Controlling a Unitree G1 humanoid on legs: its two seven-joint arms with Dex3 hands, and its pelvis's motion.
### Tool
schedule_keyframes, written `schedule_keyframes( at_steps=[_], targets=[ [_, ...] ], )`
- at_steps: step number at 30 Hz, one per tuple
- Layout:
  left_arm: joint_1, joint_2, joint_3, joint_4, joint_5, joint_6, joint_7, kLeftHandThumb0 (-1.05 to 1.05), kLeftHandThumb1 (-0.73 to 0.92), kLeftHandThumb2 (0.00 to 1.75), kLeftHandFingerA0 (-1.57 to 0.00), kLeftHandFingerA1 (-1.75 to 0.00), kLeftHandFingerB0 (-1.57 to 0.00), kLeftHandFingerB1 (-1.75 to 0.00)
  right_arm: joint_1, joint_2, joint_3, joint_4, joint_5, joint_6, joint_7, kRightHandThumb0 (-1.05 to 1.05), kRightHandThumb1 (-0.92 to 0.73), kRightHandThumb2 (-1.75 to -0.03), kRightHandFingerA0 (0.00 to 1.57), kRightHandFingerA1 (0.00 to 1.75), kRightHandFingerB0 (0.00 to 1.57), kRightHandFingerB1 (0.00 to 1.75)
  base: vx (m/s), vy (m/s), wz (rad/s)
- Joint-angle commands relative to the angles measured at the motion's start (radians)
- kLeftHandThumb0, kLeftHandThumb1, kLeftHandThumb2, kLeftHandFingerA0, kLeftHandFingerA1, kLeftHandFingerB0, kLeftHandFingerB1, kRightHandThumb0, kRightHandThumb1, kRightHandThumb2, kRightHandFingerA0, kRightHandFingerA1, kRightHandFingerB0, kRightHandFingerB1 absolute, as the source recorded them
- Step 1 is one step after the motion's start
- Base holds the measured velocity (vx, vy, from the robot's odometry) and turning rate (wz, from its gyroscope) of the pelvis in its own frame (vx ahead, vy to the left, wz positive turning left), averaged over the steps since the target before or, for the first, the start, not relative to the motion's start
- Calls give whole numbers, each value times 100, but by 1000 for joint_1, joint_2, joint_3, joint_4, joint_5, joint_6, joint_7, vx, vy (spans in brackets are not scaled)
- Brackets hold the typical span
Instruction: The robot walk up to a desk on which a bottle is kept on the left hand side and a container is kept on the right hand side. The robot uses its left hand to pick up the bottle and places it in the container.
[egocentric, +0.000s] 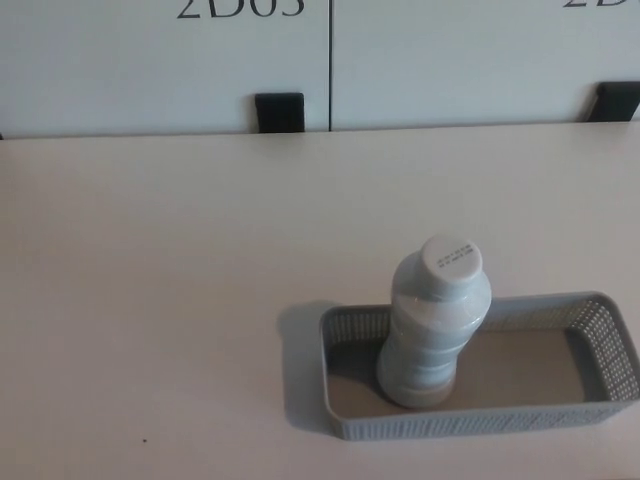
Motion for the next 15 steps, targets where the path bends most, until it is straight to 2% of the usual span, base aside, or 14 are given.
schedule_keyframes(
  at_steps=[1, 4, 5, 6, 7, 8, 9, 10, 11, 12, 14, 15],
  targets=[
    [85, -33, -39, 425, 83, -449, 131, -58, 46, 80, -36, -56, -31, -47, 9, -35, -7, 53, -27, -53, 13, -71, -44, -83, 8, 17, 9, 11, 0, 0, 0],
    [83, -33, -45, 441, 76, -461, 132, -58, 46, 80, -36, -56, -31, -47, 6, -36, -4, 51, -29, -53, 12, -71, -44, -83, 8, 17, 9, 11, 0, 0, 0],
    [-6, -38, -124, 393, 103, -284, 44, -92, 67, 61, -23, -41, -15, -40, 4, -38, 1, 53, -36, -64, 12, -71, -43, -84, 7, 21, 7, 14, 0, 0, 0],
    [-73, -40, -183, 360, 124, -153, -21, -92, 67, 61, -23, -41, -15, -40, 3, -39, 4, 56, -42, -73, 13, -71, -43, -84, 7, 21, 7, 14, 0, 0, 0],
    [-99, -53, -222, 331, 133, -218, -120, -65, 62, 97, 0, -45, 0, -34, -1, -41, 7, 56, -47, -78, 12, -71, -44, -84, 8, 22, 8, 14, 0, 0, 0],
    [-109, -60, -247, 323, 133, -293, -182, -65, 62, 97, 0, -45, 0, -34, -4, -43, 9, 58, -49, -81, 11, -71, -44, -84, 8, 22, 8, 14, -3, -6, 7],
    [-134, -74, -245, 327, 118, -350, -207, -74, 74, 63, -4, -29, -6, -22, -9, -43, 6, 56, -44, -72, 6, -69, -44, -83, 8, 23, 9, 18, -15, 0, 6],
    [-188, -93, -259, 315, 96, -368, -227, -85, 63, 97, -7, -36, -6, -12, -15, -44, 4, 58, -41, -71, 2, -63, -35, -82, 1, 31, 1, 25, 0, 0, 0],
    [-208, -100, -269, 299, 91, -364, -232, -85, 63, 97, -7, -36, -6, -12, -18, -44, 4, 60, -42, -75, 2, -63, -35, -82, 1, 31, 1, 25, 0, 0, 0],
    [-237, -112, -286, 283, 88, -361, -239, -84, 62, 96, -7, -37, -7, -14, -19, -46, 9, 64, -49, -90, 13, -74, -46, -84, 9, 19, 9, 10, 0, 0, 0],
    [-251, -126, -293, 255, 73, -340, -245, -86, 61, 94, -8, -36, -7, -8, -24, -49, 8, 72, -45, -87, 21, -73, -46, -84, 9, 16, 10, 10, 0, 0, 0],
    [-255, -130, -315, 222, 77, -333, -257, -72, 73, 62, -8, -33, -4, -23, -27, -53, 7, 74, -45, -87, 22, -68, -41, -84, 4, 21, 9, 19, 0, 0, 0]
  ],
)
